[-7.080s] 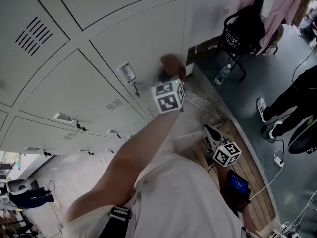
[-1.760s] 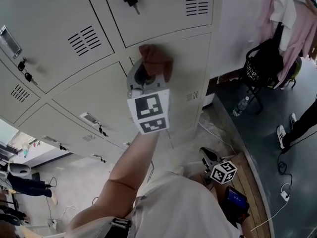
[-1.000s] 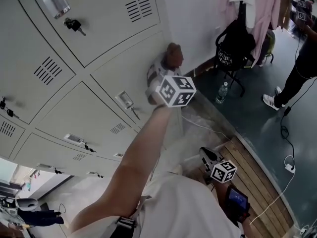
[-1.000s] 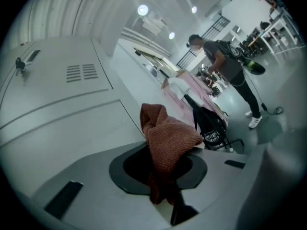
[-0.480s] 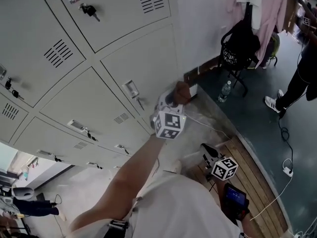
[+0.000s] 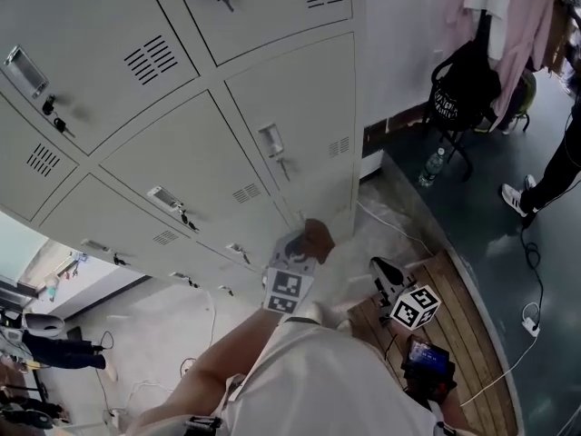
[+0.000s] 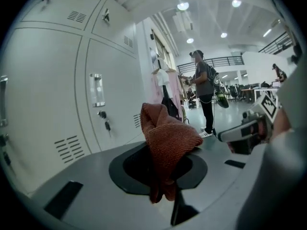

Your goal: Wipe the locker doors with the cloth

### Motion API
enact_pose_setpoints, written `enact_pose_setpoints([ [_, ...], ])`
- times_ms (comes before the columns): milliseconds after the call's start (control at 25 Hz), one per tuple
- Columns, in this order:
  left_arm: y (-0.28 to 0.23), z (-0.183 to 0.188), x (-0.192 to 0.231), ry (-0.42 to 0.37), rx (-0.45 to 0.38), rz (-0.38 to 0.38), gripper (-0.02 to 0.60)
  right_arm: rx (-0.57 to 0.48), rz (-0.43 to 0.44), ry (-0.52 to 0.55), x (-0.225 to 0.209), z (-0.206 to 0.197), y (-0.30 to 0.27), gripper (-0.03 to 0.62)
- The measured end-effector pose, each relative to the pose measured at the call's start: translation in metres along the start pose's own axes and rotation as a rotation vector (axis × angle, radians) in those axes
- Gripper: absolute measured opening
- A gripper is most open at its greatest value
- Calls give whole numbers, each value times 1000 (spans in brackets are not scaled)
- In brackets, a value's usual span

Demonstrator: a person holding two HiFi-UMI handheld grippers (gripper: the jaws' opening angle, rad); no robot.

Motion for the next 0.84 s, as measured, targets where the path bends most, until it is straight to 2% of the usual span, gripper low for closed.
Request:
enact_pose_setpoints([
  [160,37,-56,11,76,61,24,77,28,12,17,13,-5,-2,20],
  [280,54,-77,19,110,72,33,77,33,4,35,19,-5,-7,20],
  [600,75,-89,28,148,25,-19,77,59,12,76,56,-12,-30,20],
  [840,81,-88,39,132,10,-40,77,64,0,89,71,-14,-39,20],
])
Point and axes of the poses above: the fingertips, and each gripper's own axes: y backward along the fingers, x to its left, z out of its top, the point moved 1 cm from there along y, backward along the fingers, and after that the axes turned 6 degrees about x, right-handed, at the moved point
